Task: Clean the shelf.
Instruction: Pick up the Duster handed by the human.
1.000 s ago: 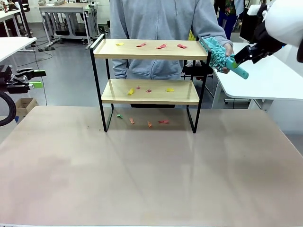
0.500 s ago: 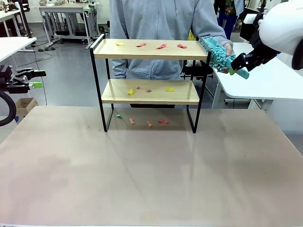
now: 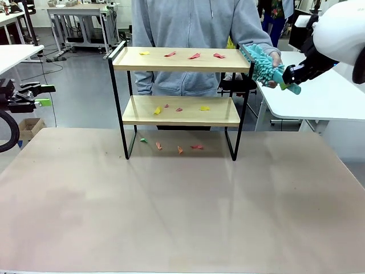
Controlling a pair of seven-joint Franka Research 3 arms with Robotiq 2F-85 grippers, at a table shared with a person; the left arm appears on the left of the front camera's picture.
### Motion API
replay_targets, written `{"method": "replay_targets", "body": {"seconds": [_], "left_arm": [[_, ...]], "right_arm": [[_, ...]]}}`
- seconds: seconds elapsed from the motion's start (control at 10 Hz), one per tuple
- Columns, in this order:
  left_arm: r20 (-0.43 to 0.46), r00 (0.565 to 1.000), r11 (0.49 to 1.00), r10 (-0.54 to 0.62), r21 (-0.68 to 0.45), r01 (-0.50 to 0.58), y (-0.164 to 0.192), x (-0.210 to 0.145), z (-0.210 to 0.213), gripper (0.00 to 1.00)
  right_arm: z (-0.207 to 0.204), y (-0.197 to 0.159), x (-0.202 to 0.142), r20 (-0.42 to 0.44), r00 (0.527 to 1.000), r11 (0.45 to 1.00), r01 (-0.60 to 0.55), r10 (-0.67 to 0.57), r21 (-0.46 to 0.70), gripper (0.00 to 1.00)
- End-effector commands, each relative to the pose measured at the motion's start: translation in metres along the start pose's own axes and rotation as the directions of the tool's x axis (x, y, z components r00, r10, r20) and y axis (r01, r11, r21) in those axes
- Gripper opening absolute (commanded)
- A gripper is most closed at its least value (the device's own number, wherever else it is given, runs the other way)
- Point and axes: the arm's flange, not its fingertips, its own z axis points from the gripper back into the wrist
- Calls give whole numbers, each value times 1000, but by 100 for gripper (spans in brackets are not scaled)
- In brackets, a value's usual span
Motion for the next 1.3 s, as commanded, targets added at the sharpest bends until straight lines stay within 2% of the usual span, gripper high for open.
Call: {"method": "replay_targets", "body": {"seconds": [0.0,0.5,0.6,0.7,1.2], "left_arm": [[-2,1000,1000,-5,-5,5,-1,2,-1,100],[-2,1000,1000,-5,-5,5,-1,2,-1,100],[-2,1000,1000,-5,-5,5,-1,2,-1,100],[-2,1000,1000,-5,-5,5,-1,2,-1,100],[-2,1000,1000,-5,-5,5,-1,2,-1,100]], "right_arm": [[6,2,5,-27,999,999,32,-33,-31,0],[9,2,5,-60,995,995,75,-79,-72,0],[10,-2,5,-1,996,990,93,-93,-104,0],[3,1,0,-49,998,998,47,-49,-44,0],[3,1,0,-49,998,998,47,-49,-44,0]]}}
